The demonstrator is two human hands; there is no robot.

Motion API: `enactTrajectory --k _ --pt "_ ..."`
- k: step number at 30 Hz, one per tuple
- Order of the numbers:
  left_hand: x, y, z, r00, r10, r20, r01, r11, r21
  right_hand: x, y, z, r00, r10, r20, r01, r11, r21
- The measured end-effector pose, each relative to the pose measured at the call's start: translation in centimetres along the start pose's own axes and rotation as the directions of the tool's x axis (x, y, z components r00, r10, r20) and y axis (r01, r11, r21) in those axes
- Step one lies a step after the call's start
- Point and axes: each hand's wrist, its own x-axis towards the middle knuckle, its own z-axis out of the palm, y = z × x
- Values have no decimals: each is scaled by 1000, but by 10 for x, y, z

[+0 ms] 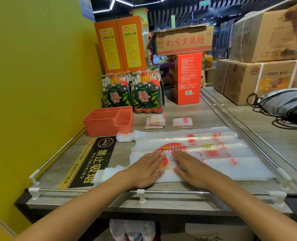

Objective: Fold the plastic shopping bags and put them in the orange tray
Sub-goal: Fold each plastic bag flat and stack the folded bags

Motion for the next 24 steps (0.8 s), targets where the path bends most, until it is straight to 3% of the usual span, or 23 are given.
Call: enactTrajectory --k 4,9,13,16,18,21,24 --pt "6 -1 2 997 -26 79 24 999 28 1 0 4 992 -117 55 118 993 -15" --pt "4 2 0 993 -49 103 52 998 -21 3 3 8 984 -105 146 121 987 -104" --pt "-1 3 -7 975 -207 80 213 974 -74 2 1 5 984 -100 149 116 988 -101" --pt "-7 4 -11 941 -338 12 334 922 -194 0 2 5 985 -86 149 96 994 -59" --pt "-11 5 -15 930 -365 -51 323 874 -362 -1 0 4 987 -77 144 83 996 -35" --pt "-17 9 -21 900 -405 -163 185 692 -697 -5 -3 1 985 -59 160 62 998 -13" --pt "-16 9 -26 837 -499 -223 -31 364 -931 -7 -7 -3 986 -46 159 44 999 19"
